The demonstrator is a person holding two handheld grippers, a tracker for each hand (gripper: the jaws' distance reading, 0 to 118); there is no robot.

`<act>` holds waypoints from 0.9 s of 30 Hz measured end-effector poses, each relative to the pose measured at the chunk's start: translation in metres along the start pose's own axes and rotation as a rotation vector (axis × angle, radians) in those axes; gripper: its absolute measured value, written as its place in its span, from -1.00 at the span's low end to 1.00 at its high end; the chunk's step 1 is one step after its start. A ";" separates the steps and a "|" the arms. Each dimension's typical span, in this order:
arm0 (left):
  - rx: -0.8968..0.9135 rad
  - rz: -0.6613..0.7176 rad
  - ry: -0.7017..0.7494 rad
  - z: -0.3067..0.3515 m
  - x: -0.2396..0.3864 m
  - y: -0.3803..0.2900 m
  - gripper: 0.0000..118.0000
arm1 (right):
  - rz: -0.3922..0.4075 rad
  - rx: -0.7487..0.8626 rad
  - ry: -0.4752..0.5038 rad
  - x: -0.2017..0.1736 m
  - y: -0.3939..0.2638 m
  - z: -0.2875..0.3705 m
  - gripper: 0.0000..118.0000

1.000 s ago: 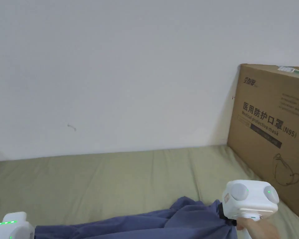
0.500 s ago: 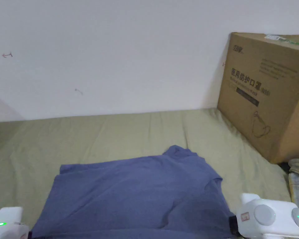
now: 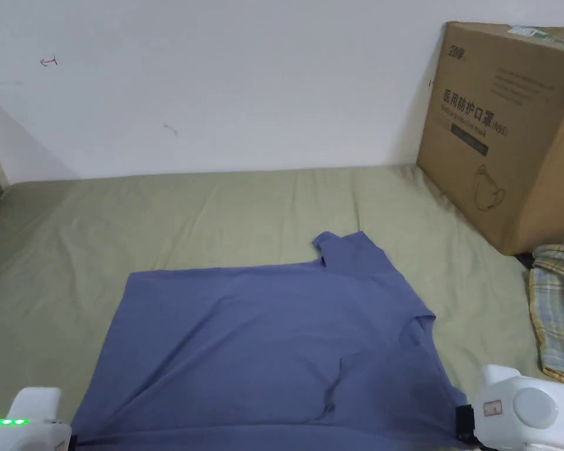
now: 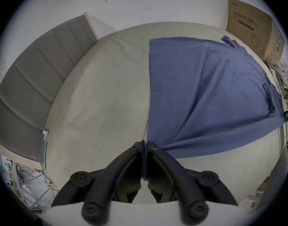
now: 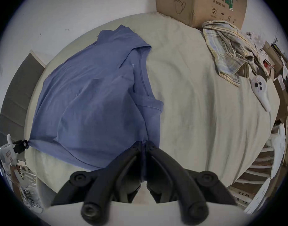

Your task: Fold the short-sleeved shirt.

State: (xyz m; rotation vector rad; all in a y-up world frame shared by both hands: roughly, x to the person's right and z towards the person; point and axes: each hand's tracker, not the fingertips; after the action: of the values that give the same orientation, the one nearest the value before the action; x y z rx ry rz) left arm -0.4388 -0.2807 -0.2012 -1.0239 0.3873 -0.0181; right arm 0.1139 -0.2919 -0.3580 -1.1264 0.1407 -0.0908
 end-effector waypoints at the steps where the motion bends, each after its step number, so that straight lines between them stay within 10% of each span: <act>1: 0.005 0.007 0.003 -0.001 0.001 -0.001 -0.89 | -0.003 0.005 -0.001 0.000 0.000 0.000 -0.91; 3: -0.013 0.035 0.004 -0.002 0.001 0.001 -0.44 | -0.004 0.007 -0.002 -0.001 0.001 -0.001 -0.82; 5: -0.026 0.056 -0.025 0.000 -0.001 -0.001 0.77 | 0.023 -0.021 -0.055 -0.003 0.001 0.000 -0.30; 6: -0.021 0.049 -0.063 0.003 -0.003 -0.002 0.93 | 0.038 -0.016 -0.067 -0.003 -0.001 0.002 -0.04; 12: 0.062 0.038 -0.073 0.036 -0.011 -0.013 0.77 | 0.029 0.061 -0.047 0.000 -0.005 0.027 0.09; 14: 0.101 0.101 -0.138 0.053 -0.012 -0.021 0.11 | 0.043 0.106 -0.015 -0.003 -0.009 0.039 -0.04; 16: 0.108 0.145 -0.198 0.063 -0.013 -0.030 -1.00 | 0.096 0.131 -0.022 -0.012 -0.014 0.049 -0.82; 25: 0.030 0.144 -0.207 0.051 -0.013 -0.071 -1.00 | 0.139 0.080 -0.012 -0.030 -0.044 0.033 -0.98; 27: 0.016 0.168 -0.207 0.045 -0.022 -0.065 -0.63 | 0.133 0.078 -0.008 -0.031 -0.043 0.032 -0.98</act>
State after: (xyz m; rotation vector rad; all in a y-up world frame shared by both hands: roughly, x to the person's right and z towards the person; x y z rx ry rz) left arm -0.4342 -0.2731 -0.1200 -0.9645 0.2827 0.2338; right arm 0.0880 -0.2769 -0.3037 -1.0373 0.2030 0.0260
